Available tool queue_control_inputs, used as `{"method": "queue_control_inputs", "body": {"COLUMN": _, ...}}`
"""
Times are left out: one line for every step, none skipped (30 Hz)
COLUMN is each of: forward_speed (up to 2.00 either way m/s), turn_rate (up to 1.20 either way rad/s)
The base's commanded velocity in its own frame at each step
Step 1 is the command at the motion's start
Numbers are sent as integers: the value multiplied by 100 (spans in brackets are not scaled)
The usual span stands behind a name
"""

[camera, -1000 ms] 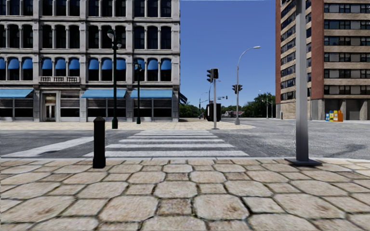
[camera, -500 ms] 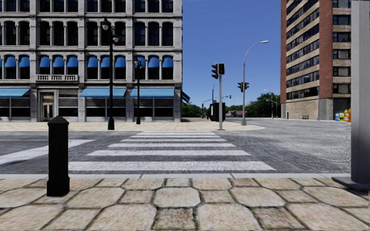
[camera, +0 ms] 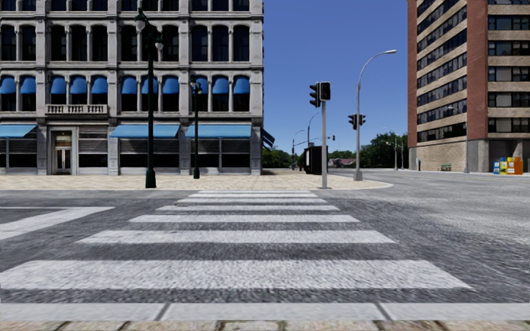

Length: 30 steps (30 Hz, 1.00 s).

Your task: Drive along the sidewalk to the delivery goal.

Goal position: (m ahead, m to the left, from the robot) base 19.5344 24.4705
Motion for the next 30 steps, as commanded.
{"method": "queue_control_inputs", "body": {"forward_speed": 196, "turn_rate": 30}}
{"method": "queue_control_inputs", "body": {"forward_speed": 196, "turn_rate": 29}}
{"method": "queue_control_inputs", "body": {"forward_speed": 196, "turn_rate": 19}}
{"method": "queue_control_inputs", "body": {"forward_speed": 196, "turn_rate": 3}}
{"method": "queue_control_inputs", "body": {"forward_speed": 196, "turn_rate": 0}}
{"method": "queue_control_inputs", "body": {"forward_speed": 196, "turn_rate": 0}}
{"method": "queue_control_inputs", "body": {"forward_speed": 196, "turn_rate": 0}}
{"method": "queue_control_inputs", "body": {"forward_speed": 196, "turn_rate": 0}}
{"method": "queue_control_inputs", "body": {"forward_speed": 196, "turn_rate": 0}}
{"method": "queue_control_inputs", "body": {"forward_speed": 196, "turn_rate": 0}}
{"method": "queue_control_inputs", "body": {"forward_speed": 196, "turn_rate": 0}}
{"method": "queue_control_inputs", "body": {"forward_speed": 196, "turn_rate": 0}}
{"method": "queue_control_inputs", "body": {"forward_speed": 196, "turn_rate": 0}}
{"method": "queue_control_inputs", "body": {"forward_speed": 196, "turn_rate": 0}}
{"method": "queue_control_inputs", "body": {"forward_speed": 196, "turn_rate": 0}}
{"method": "queue_control_inputs", "body": {"forward_speed": 196, "turn_rate": 0}}
{"method": "queue_control_inputs", "body": {"forward_speed": 196, "turn_rate": 0}}
{"method": "queue_control_inputs", "body": {"forward_speed": 196, "turn_rate": 0}}
{"method": "queue_control_inputs", "body": {"forward_speed": 196, "turn_rate": 0}}
{"method": "queue_control_inputs", "body": {"forward_speed": 196, "turn_rate": 0}}
{"method": "queue_control_inputs", "body": {"forward_speed": 196, "turn_rate": 0}}
{"method": "queue_control_inputs", "body": {"forward_speed": 196, "turn_rate": 0}}
{"method": "queue_control_inputs", "body": {"forward_speed": 196, "turn_rate": 0}}
{"method": "queue_control_inputs", "body": {"forward_speed": 196, "turn_rate": 0}}
{"method": "queue_control_inputs", "body": {"forward_speed": 196, "turn_rate": 0}}
{"method": "queue_control_inputs", "body": {"forward_speed": 196, "turn_rate": 0}}
{"method": "queue_control_inputs", "body": {"forward_speed": 196, "turn_rate": 0}}
{"method": "queue_control_inputs", "body": {"forward_speed": 196, "turn_rate": 0}}
{"method": "queue_control_inputs", "body": {"forward_speed": 196, "turn_rate": 0}}
{"method": "queue_control_inputs", "body": {"forward_speed": 196, "turn_rate": 0}}
